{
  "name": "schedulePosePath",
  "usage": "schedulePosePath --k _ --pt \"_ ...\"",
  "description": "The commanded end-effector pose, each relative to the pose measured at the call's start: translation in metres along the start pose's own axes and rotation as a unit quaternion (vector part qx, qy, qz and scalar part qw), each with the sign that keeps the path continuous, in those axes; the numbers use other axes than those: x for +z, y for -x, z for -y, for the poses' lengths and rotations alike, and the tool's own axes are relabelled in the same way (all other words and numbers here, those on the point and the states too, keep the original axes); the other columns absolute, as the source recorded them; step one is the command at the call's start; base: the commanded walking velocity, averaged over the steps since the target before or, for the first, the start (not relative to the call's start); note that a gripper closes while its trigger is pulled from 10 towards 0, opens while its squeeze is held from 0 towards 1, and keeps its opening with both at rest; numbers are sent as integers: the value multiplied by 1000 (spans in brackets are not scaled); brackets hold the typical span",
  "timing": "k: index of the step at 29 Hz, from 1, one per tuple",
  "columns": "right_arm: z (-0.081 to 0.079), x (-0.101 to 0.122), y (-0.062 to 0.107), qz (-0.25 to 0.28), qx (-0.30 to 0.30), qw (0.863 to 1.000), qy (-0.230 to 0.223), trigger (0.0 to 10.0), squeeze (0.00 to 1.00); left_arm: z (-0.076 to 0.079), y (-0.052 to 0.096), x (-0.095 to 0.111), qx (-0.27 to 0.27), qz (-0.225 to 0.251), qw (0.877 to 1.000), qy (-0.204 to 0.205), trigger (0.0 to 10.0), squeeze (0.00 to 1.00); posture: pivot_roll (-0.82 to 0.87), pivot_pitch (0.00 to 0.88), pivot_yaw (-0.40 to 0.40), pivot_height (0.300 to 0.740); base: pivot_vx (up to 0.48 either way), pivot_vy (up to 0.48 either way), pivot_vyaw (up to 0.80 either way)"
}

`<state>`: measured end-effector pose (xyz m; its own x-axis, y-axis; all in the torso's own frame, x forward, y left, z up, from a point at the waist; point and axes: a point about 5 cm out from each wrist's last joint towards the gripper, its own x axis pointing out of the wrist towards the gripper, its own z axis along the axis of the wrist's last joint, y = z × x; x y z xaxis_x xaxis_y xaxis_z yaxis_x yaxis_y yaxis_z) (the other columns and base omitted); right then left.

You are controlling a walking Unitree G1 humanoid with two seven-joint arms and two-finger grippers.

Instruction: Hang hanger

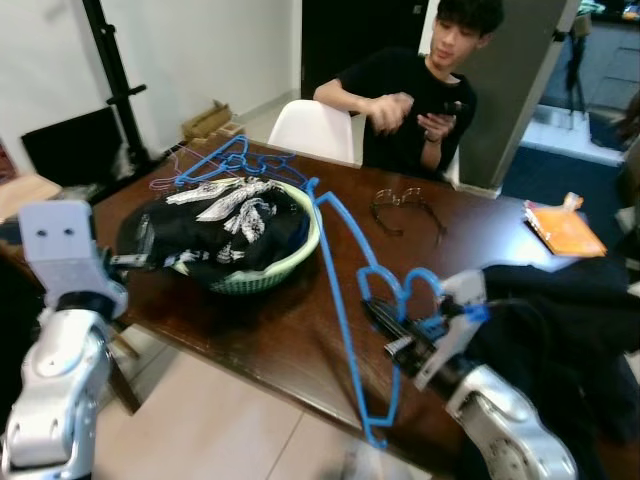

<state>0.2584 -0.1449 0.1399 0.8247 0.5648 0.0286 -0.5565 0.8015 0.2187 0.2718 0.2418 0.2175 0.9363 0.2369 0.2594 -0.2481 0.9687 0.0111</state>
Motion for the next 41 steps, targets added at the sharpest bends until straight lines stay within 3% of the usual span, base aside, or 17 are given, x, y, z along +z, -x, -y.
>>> schedulePosePath --k 1,3,14,21,23,26,29,34,41 --pt "4 0 2 -4 -13 1000 6 10000 0 9 -5 -5 -41 -18 999 7 10000 0 40 0 3 740 0 0 0" --pt "4 0 2 -4 -15 1000 4 10000 0 16 -9 -4 -74 -21 997 14 10000 0 37 0 5 740 0 0 0" --pt "4 -3 2 -17 -16 1000 6 10000 0 24 -17 0 -114 -28 993 33 10000 0 31 0 12 740 0 0 -218" --pt "5 -2 4 -11 -17 1000 1 10000 0 17 -18 -13 -72 -68 995 -2 10000 0 30 0 12 740 0 0 -63" --pt "4 -2 4 -11 -16 1000 1 10000 0 10 -15 -23 -36 -101 994 -26 10000 0 31 0 11 740 0 0 0" --pt "4 -2 4 -12 -16 1000 1 10000 0 8 -14 -30 -29 -120 992 -28 10000 0 31 0 10 740 0 0 0" --pt "4 -2 4 -13 -16 1000 0 10000 0 15 -10 -43 -67 -159 985 -14 10000 0 26 0 8 740 0 0 0" --pt "5 -2 5 -21 -17 1000 6 10000 0 28 -11 -46 -123 -167 978 -2 10000 0 15 0 12 740 0 0 -160" --pt "6 -1 6 -16 -21 1000 5 10000 0 34 -15 -47 -135 -167 976 -12 10000 0 9 1 10 740 0 0 -457"
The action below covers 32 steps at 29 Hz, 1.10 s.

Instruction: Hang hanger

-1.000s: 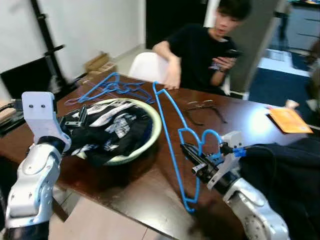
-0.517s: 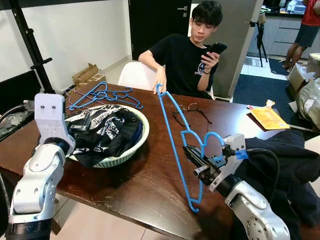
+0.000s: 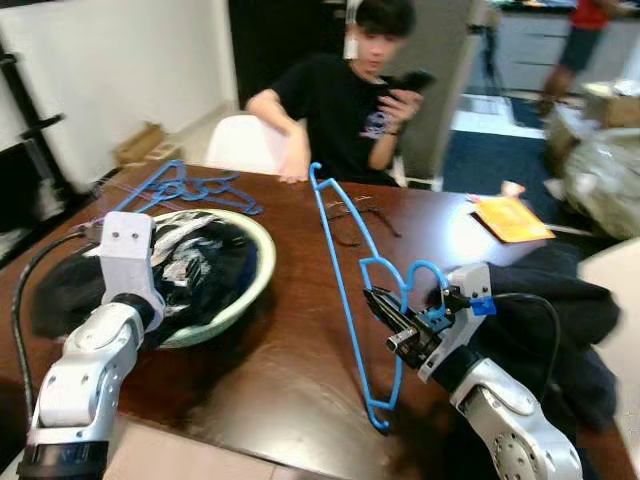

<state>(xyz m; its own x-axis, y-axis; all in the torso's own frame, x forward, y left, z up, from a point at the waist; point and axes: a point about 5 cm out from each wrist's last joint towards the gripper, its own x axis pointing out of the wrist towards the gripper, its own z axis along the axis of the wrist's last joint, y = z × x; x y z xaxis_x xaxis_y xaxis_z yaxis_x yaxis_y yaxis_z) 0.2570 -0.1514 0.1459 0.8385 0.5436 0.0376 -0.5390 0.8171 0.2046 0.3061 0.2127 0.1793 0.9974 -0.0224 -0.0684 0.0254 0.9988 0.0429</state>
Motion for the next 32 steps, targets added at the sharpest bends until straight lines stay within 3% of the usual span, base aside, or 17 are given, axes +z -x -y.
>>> schedulePosePath --k 1,3,10,17,18,21,28,29,31,32 --pt "3 -7 2 -23 -9 1000 -2 10000 0 -3 0 -3 5 -9 1000 -8 10000 0 9 1 10 740 0 0 0" --pt "3 -7 2 -24 -9 1000 -2 10000 0 3 -4 -1 -8 -3 999 -31 10000 0 7 3 6 740 0 0 0" --pt "3 -7 3 -26 -8 1000 -2 10000 0 11 -7 -1 -19 -4 999 -38 10000 0 4 5 7 740 0 0 0" --pt "3 -7 4 -28 -8 1000 -4 10000 0 16 0 -23 -32 -66 996 -41 10000 0 7 12 9 740 0 0 0" --pt "2 -7 4 -28 -8 1000 -5 10000 0 18 5 -38 -47 -112 992 -41 10000 0 9 14 8 740 0 0 0" --pt "2 -7 4 -28 -7 1000 -6 10000 0 19 10 -46 -57 -142 987 -45 10000 0 7 16 11 740 0 0 0" --pt "2 -7 4 -28 -9 1000 -7 10000 0 16 18 -50 -46 -167 984 -54 10000 0 13 19 13 740 0 0 0" --pt "2 -7 4 -28 -9 1000 -8 10000 0 15 21 -51 -40 -170 983 -59 7686 0 14 19 12 740 0 0 0" --pt "2 -7 4 -28 -9 1000 -8 10000 0 15 21 -51 -40 -170 983 -59 7686 0 14 19 12 740 0 0 0" --pt "2 -7 4 -28 -9 1000 -8 10000 0 13 23 -52 -33 -170 983 -60 0 0 15 19 11 740 0 0 0"
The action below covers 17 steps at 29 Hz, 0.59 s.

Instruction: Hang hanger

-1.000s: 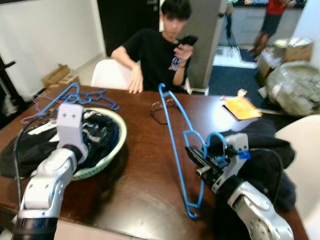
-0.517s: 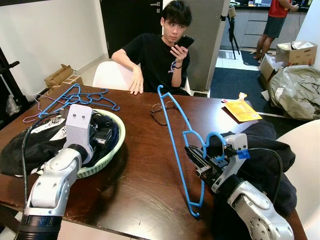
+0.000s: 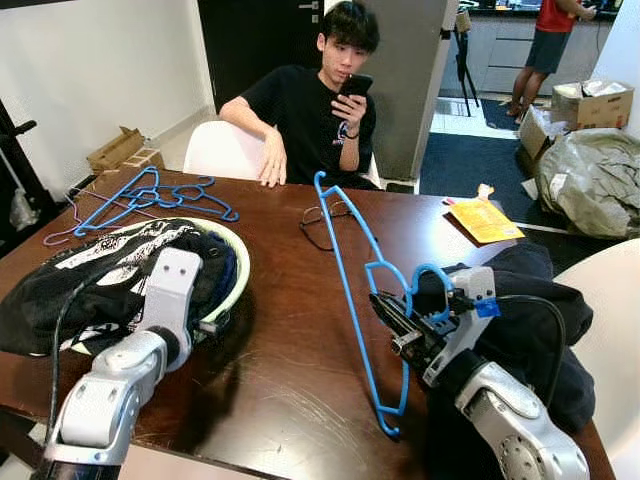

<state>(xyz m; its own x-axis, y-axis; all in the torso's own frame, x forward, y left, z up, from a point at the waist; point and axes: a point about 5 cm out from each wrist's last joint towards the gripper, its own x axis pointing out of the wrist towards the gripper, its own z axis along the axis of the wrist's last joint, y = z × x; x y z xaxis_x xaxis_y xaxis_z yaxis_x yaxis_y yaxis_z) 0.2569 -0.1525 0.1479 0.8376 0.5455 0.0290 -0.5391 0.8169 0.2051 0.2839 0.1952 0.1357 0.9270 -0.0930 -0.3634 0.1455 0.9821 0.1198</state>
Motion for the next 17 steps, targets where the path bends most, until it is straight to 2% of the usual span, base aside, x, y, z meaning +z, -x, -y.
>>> schedulePosePath --k 1,7,10,16,17 --pt "2 -9 3 -24 -9 1000 -8 10000 0 -6 3 -9 18 -24 1000 -6 0 0 15 19 11 740 0 0 0" --pt "3 -9 2 -24 -9 1000 -10 10000 0 -10 6 -10 29 -25 999 -10 0 0 19 17 8 740 0 0 0" --pt "3 -9 1 -24 -9 1000 -11 10000 0 -21 10 -1 51 -16 998 -20 0 0 21 14 8 740 0 0 0" --pt "3 -8 1 -23 -9 1000 -11 10000 0 -28 12 8 65 -2 998 -25 0 0 22 13 7 740 0 0 0" --pt "3 -8 0 -23 -9 1000 -11 10000 0 -35 13 17 78 12 996 -30 0 0 22 9 8 740 0 0 0"
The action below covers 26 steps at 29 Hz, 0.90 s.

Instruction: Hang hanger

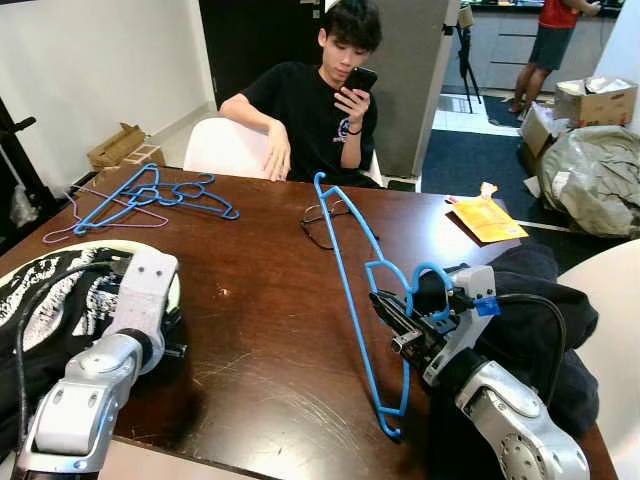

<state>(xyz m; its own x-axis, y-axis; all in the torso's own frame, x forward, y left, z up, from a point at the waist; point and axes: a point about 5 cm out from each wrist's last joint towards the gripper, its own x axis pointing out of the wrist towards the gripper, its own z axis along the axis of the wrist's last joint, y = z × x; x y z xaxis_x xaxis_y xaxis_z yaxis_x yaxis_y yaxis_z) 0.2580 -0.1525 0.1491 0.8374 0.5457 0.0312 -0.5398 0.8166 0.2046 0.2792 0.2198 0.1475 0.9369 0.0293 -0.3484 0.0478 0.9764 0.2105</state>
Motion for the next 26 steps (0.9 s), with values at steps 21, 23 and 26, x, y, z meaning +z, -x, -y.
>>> schedulePosePath --k 21,23,26 --pt "4 -13 0 -29 -14 999 -11 10000 0 35 18 44 -209 117 971 -10 0 0 21 0 6 740 0 0 0" --pt "4 -13 0 -31 -15 999 -10 10000 0 43 21 40 -243 109 964 -25 0 0 19 0 6 740 0 0 0" --pt "5 -13 0 -31 -16 999 -10 10000 0 48 24 34 -265 95 958 -51 2196 0 18 0 6 740 0 0 0"
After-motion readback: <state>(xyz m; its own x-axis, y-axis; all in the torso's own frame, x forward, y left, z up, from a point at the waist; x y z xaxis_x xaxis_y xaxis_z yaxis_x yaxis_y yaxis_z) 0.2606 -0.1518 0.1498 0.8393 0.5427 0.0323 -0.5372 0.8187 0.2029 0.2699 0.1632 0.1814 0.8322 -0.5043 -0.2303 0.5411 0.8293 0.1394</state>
